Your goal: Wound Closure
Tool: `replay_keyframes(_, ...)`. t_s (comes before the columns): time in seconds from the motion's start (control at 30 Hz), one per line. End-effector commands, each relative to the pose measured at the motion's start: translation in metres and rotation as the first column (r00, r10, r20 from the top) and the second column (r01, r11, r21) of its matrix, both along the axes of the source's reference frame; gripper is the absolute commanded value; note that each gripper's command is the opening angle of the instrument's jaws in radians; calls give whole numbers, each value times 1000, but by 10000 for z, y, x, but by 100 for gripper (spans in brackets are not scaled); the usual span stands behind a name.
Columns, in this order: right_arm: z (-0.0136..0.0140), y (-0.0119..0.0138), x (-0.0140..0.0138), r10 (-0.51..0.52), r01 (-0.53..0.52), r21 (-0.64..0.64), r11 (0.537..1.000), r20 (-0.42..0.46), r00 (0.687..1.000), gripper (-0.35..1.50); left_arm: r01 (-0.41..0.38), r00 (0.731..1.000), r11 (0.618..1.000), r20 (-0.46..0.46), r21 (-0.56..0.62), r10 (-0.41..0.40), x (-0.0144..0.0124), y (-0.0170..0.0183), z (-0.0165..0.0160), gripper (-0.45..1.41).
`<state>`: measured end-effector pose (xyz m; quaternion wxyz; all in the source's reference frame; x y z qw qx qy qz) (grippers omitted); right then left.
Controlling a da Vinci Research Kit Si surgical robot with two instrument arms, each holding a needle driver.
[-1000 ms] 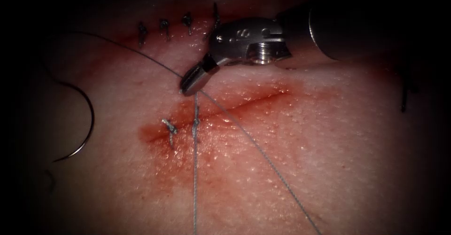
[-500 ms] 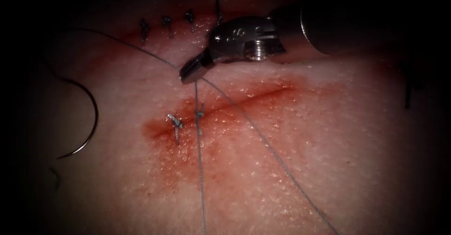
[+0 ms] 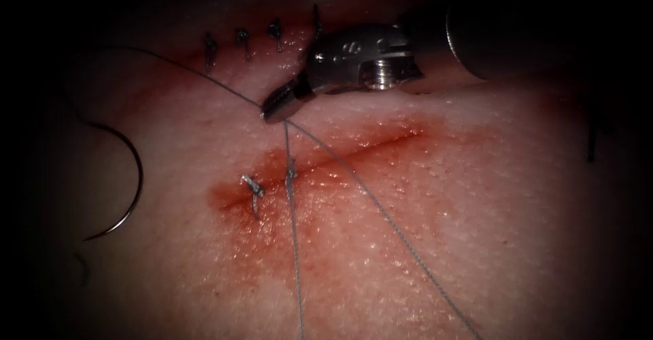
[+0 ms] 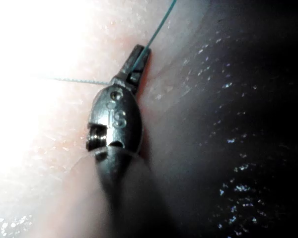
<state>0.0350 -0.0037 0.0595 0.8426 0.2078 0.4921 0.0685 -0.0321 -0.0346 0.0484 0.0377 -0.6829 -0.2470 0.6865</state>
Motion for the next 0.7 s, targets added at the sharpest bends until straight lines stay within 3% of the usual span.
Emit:
replay_keyframes(0.03,8,-3,9,4,-4,-2,1000,2,1000,-35,-8,1000,1000,7,4,8,-6,-11,4,-45)
replay_keyframes(0.17,11,-12,11,-23,23,10,1000,-19,1000,-35,-16,1000,1000,13,10,16,-5,-6,0,-45)
replay_keyframes(0.3,9,-25,15,-2,4,24,1000,-78,997,-35,20,1000,1000,16,-5,-19,0,24,-21,-45)
replay_keyframes(0.33,7,-27,15,8,-5,28,1000,-93,996,-27,31,999,999,17,-13,-31,1,32,-27,-45)
replay_keyframes(0.4,2,-32,16,36,-31,46,998,-113,993,61,55,998,998,21,-38,-54,5,52,-40,-45)
replay_keyframes(0.43,-3,-39,14,70,-63,58,996,-121,990,88,85,996,994,24,-75,-83,10,76,-56,-45)
replay_keyframes(0.53,-13,-47,10,114,-106,61,992,-134,984,111,118,993,985,25,-129,-115,21,113,-78,-45)
replay_keyframes(0.7,-30,-52,-7,212,-200,88,976,-159,964,116,148,989,971,31,-190,-145,44,169,-110,-45)
